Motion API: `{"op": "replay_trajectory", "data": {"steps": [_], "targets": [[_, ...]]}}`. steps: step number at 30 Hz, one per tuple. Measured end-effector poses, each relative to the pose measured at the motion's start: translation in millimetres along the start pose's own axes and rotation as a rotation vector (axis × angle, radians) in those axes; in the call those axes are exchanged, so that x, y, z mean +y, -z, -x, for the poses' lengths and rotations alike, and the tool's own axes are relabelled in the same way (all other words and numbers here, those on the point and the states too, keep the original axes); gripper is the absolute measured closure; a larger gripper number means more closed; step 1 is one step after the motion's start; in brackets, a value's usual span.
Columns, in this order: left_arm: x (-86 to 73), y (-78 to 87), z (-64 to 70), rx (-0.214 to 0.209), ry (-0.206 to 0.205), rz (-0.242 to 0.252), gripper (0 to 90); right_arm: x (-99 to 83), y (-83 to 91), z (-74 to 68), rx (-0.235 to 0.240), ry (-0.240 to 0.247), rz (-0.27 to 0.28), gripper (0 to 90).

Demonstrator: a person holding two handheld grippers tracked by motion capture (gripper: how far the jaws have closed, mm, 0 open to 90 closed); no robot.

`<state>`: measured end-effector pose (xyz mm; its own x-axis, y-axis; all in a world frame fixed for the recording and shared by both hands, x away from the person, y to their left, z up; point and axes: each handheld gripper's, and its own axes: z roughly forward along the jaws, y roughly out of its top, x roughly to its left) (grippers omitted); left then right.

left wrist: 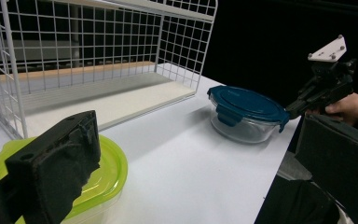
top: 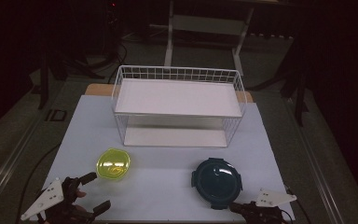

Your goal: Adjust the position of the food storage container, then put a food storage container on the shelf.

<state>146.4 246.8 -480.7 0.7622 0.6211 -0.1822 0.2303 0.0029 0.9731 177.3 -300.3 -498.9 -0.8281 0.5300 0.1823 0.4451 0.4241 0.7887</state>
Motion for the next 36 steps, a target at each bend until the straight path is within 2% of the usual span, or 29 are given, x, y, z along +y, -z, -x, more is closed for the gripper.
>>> {"op": "replay_trajectory", "data": {"steps": [4, 10, 17, 21, 22, 25, 26, 27, 28, 30, 32, 34, 36], "targets": [[0.2, -0.4, 0.9, -0.001, -0.001, -0.002, 0.0, 2.1, 4.6, -0.6, -0.023, 0.01, 0.019, 90.0], [2.3, -6.8, 6.7, -0.026, -0.013, -0.013, 0.0, 5.7, 12.9, -0.8, -0.058, 0.021, 0.052, 89.7], [10.5, -17.6, 17.9, -0.081, -0.015, -0.023, 0.0, 17.1, 17.1, -1.1, -0.068, 0.036, 0.077, 80.0], [18.4, -25.7, 24.7, -0.097, -0.025, -0.041, 0.0, 25.2, 20.4, 0.3, -0.08, 0.047, 0.104, 62.9], [20.7, -28.5, 26.4, -0.098, -0.032, -0.049, 0.0, 27.1, 21.0, 0.5, -0.087, 0.051, 0.111, 53.3], [26.9, -39.8, 30.4, -0.113, -0.031, -0.078, 0.0, 32.6, 21.7, 2.7, -0.074, 0.036, 0.126, 36.7], [26.9, -39.8, 30.4, -0.113, -0.031, -0.078, 0.0, 32.6, 21.7, 2.7, -0.074, 0.036, 0.126, 36.7], [30.3, -49.7, 33.1, -0.124, -0.029, -0.096, 0.0, 34.4, 21.7, 3.3, -0.068, 0.027, 0.133, 28.2], [31.9, -55.1, 34.8, -0.136, -0.026, -0.1, 0.0, 36.7, 21.9, 3.6, -0.039, 0.026, 0.143, 15.9], [35.5, -66.0, 38.3, -0.161, -0.017, -0.105, 0.0, 38.8, 22.2, 1.7, -0.059, 0.034, 0.152, 14.0], [39.6, -76.1, 41.6, -0.185, -0.004, -0.111, 0.0, 41.0, 23.4, 0.1, -0.092, 0.05, 0.151, 16.7], [44.3, -85.1, 44.8, -0.203, 0.0, -0.107, 0.0, 43.9, 23.5, 1.3, -0.084, 0.04, 0.149, 18.0], [49.9, -93.4, 47.8, -0.21, 0.004, -0.109, 0.0, 46.4, 25.9, 1.8, -0.1, 0.047, 0.17, 21.2]]}}
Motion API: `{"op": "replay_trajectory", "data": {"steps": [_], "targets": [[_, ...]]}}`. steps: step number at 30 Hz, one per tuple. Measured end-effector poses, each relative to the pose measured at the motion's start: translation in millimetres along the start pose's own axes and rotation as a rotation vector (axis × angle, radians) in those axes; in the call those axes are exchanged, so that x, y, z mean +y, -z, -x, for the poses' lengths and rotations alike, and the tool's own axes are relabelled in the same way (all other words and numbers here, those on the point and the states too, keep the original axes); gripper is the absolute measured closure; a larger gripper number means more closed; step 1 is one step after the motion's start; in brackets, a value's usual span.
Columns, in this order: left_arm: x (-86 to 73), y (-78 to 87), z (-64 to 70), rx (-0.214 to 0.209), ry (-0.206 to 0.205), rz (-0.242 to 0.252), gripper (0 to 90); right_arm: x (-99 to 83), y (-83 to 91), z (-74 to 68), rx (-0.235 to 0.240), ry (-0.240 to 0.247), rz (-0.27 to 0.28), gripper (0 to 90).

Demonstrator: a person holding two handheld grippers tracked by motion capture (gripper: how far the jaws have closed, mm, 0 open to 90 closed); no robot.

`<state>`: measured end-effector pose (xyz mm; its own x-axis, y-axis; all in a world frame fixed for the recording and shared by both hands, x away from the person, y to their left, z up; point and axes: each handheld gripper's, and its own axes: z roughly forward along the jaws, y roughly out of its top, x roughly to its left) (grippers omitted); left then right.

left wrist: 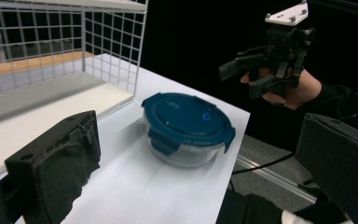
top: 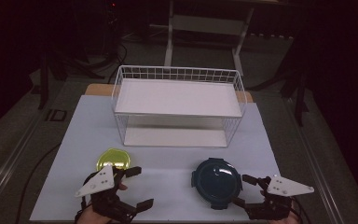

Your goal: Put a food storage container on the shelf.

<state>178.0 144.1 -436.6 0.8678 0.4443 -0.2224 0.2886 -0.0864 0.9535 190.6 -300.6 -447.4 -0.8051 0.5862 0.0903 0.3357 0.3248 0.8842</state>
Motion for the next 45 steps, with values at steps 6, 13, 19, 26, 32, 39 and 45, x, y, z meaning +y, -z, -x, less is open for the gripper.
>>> {"op": "replay_trajectory", "data": {"steps": [6, 13, 19, 26, 32, 39, 45], "targets": [[15.6, -21.8, 6.6, -0.019, -0.03, -0.017, 0.0, 9.4, 2.3, 3.0, -0.026, -0.008, -0.039, 20.2], [20.9, -51.4, 8.4, -0.034, -0.004, -0.083, 0.0, 14.5, 9.2, 9.3, -0.078, -0.06, -0.03, 11.7], [15.7, -81.2, 4.0, -0.059, 0.046, -0.166, 0.0, 10.8, 9.1, 19.5, -0.109, -0.164, -0.033, 10.0], [-0.1, -116.8, -18.2, -0.057, 0.22, -0.269, 1.3, 2.3, 6.9, 25.9, -0.103, -0.208, -0.055, 11.4], [-10.9, -135.4, -35.1, -0.046, 0.345, -0.309, 5.8, -2.1, 6.4, 30.5, -0.109, -0.221, -0.06, 12.7], [-26.3, -149.4, -52.8, -0.041, 0.477, -0.34, 14.1, -5.1, 6.7, 31.1, -0.114, -0.228, -0.065, 13.3], [-37.4, -164.7, -60.5, -0.054, 0.58, -0.393, 21.0, -8.9, 2.7, 32.2, -0.113, -0.241, -0.082, 13.6]]}}
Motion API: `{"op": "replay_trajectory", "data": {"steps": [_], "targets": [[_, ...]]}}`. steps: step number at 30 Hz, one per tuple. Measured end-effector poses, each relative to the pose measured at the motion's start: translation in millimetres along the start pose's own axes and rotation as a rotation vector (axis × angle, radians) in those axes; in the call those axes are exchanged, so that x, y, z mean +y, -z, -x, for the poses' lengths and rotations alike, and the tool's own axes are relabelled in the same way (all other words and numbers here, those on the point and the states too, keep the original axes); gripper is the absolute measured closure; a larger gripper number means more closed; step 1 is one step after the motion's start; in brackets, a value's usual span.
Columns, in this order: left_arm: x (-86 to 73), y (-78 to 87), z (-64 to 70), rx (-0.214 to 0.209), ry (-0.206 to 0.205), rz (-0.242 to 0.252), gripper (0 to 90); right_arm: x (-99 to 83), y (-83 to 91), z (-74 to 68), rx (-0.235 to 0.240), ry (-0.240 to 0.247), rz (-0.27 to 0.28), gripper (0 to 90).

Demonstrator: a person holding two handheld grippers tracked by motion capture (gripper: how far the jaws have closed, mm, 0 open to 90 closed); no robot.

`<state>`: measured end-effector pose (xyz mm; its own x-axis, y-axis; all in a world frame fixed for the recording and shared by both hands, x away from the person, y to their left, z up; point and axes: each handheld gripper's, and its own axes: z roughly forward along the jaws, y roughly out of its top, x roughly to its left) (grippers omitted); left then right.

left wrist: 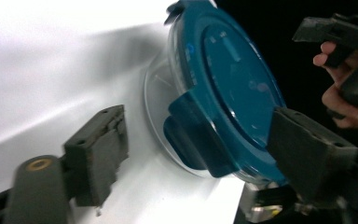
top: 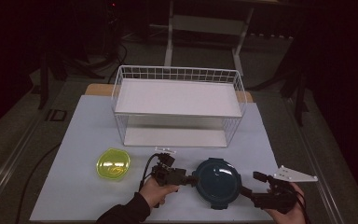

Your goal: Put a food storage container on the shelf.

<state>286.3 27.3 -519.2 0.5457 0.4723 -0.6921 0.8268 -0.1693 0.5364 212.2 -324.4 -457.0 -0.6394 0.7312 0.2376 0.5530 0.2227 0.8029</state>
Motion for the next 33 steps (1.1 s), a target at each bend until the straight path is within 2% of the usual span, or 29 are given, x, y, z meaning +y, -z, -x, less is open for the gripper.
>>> {"op": "replay_trajectory", "data": {"steps": [5, 8, 10, 11, 12, 13, 20, 24, 26, 33], "targets": [[0.1, -8.5, -7.2, -0.021, 0.096, -0.02, 29.6, -1.5, -1.8, 1.3, 0.002, -0.006, -0.009, 13.8], [0.9, -10.4, -7.8, -0.048, 0.121, -0.03, 35.5, -2.4, -1.4, 2.8, -0.001, -0.01, -0.01, 13.9], [1.3, -12.9, -6.6, -0.074, 0.124, -0.059, 41.6, -3.5, -1.4, 4.0, 0.002, -0.017, -0.011, 14.3], [1.1, -13.4, -6.0, -0.085, 0.131, -0.062, 41.8, -4.1, -1.3, 4.4, -0.001, -0.019, -0.012, 14.3], [1.6, -12.7, -5.5, -0.086, 0.131, -0.069, 46.0, -4.7, -1.1, 4.4, -0.001, -0.022, -0.014, 14.4], [2.1, -12.5, -5.2, -0.086, 0.12, -0.074, 46.5, -5.2, -0.8, 4.7, -0.001, -0.022, -0.017, 14.3], [1.5, -11.8, -2.9, -0.08, 0.114, -0.077, 47.6, -9.1, -0.9, 8.3, -0.007, -0.05, -0.03, 15.2], [-0.5, -9.1, -0.2, -0.088, 0.086, -0.066, 49.5, -12.7, -3.3, 11.3, 0.002, -0.081, -0.049, 15.9], [-2.3, -7.5, 2.8, -0.087, 0.058, -0.059, 50.6, -14.1, -3.5, 13.1, 0.0, -0.093, -0.055, 16.2], [-8.4, -3.0, 7.1, -0.082, 0.014, -0.052, 51.5, -22.1, -3.6, 19.0, 0.04, -0.146, -0.087, 20.3]]}}
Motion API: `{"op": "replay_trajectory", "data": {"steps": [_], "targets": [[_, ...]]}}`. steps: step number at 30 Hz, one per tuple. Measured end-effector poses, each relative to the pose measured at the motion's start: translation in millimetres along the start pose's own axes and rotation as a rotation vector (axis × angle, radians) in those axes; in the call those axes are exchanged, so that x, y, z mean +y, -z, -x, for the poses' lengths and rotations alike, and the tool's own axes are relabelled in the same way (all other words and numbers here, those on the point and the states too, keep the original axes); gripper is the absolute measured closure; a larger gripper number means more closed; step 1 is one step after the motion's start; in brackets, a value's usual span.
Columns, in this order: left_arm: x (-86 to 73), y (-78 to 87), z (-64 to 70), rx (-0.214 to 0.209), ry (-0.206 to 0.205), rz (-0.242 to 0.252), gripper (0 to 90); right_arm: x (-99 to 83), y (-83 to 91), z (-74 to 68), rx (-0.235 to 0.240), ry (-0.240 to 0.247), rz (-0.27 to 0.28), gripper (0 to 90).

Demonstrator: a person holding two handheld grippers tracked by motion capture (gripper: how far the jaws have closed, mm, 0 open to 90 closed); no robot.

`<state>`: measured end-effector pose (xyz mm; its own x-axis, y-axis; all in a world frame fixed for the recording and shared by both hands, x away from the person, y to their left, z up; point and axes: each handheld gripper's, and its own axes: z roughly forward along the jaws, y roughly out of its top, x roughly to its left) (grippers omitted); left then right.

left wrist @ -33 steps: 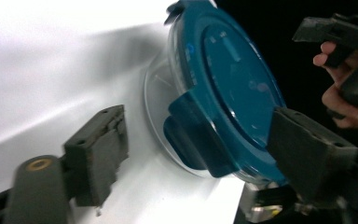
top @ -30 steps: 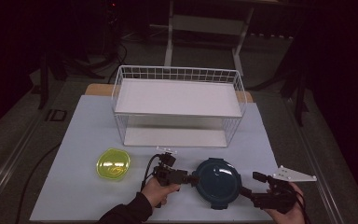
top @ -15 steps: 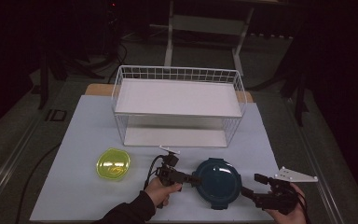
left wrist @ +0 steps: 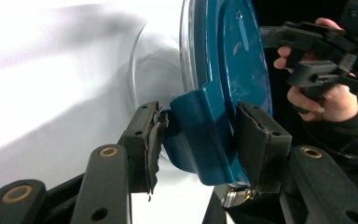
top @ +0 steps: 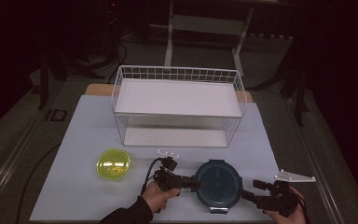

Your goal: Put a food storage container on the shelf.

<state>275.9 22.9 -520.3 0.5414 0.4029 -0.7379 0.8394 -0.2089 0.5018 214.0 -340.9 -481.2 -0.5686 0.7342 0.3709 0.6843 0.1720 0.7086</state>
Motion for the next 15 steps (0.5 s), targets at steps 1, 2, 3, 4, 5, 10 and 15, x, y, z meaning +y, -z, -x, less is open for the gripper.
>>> {"op": "replay_trajectory", "data": {"steps": [1, 2, 3, 4, 5, 10, 15], "targets": [[-0.6, 0.1, 0.9, 0.0, -0.017, 0.002, 51.7, -1.1, -0.6, 1.0, 0.005, -0.01, -0.003, 21.6], [-1.0, 0.5, 2.1, 0.002, -0.031, 0.002, 51.9, -1.9, -1.4, 2.2, 0.017, -0.02, -0.006, 22.1], [-1.3, 0.7, 3.2, 0.002, -0.034, 0.004, 52.2, -2.5, -2.0, 3.2, 0.028, -0.032, -0.006, 23.6], [-1.7, 1.1, 4.0, 0.002, -0.043, 0.004, 52.5, -2.8, -2.8, 3.8, 0.034, -0.04, -0.01, 26.2], [-2.2, 1.3, 4.7, 0.003, -0.05, 0.003, 52.7, -3.1, -3.6, 4.3, 0.047, -0.043, -0.014, 28.1], [-4.5, 2.4, 5.1, -0.002, -0.075, 0.006, 53.0, -2.8, -5.4, 4.3, 0.075, -0.048, -0.029, 40.8], [-5.5, 2.6, 7.6, 0.0, -0.108, 0.008, 53.1, 0.7, -8.8, 2.1, 0.108, -0.058, -0.058, 48.3]]}}
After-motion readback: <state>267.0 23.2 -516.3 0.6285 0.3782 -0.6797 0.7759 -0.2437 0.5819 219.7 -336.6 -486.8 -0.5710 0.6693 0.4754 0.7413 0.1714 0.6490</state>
